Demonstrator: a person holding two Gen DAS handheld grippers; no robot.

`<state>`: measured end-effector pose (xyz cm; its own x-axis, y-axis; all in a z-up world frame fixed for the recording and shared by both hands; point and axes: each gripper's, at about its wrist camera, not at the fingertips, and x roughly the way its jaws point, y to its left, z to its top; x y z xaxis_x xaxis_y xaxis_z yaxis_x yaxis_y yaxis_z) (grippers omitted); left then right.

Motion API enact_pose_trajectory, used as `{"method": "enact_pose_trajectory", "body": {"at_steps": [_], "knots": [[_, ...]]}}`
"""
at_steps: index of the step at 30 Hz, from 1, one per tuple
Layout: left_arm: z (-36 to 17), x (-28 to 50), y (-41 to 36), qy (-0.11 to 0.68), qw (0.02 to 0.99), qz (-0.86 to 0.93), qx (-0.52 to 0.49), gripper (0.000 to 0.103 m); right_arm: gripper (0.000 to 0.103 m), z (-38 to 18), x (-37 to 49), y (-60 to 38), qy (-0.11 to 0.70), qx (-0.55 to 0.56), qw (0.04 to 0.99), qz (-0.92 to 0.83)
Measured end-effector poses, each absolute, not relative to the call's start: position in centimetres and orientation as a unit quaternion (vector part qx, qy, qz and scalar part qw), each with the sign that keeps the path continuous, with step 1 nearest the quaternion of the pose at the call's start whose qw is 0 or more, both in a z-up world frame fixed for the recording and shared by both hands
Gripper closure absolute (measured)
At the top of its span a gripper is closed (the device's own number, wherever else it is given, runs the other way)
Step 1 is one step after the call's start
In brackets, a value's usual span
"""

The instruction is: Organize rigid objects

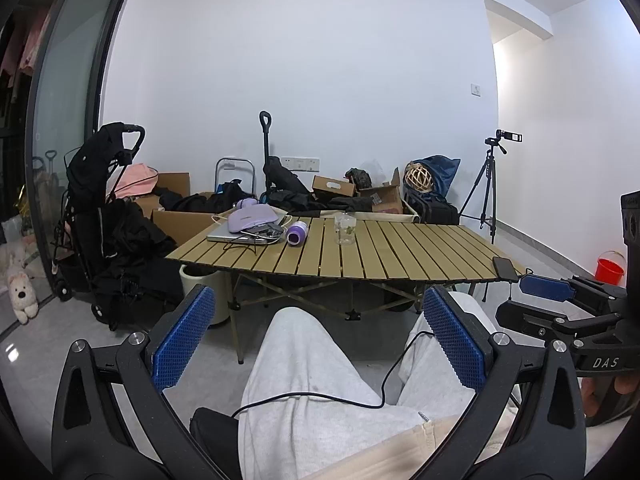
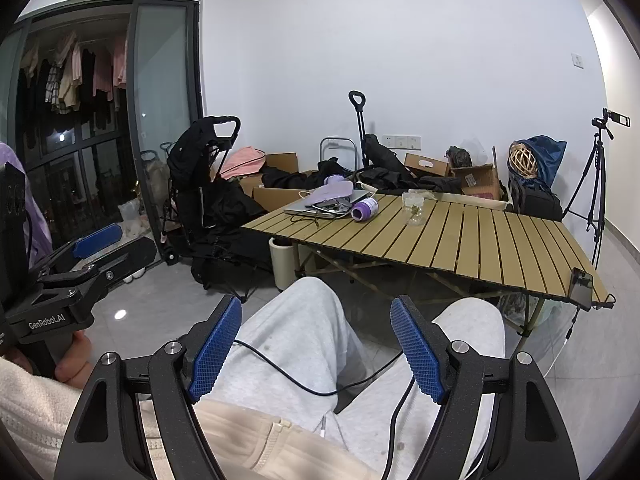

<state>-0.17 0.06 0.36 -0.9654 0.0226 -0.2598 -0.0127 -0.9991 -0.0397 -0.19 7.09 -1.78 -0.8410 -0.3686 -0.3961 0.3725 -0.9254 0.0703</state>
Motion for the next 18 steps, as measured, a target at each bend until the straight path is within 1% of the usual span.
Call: {"method": "enact_pose_trajectory", "body": {"at_steps": [18], "knots": [[0.28,-0.09,0.05,-0.019,0.010,0.991,-0.130,0.000,0.021,-1.87,-0.20,7.35,0.005,0.205,0.193,-0.959]]}}
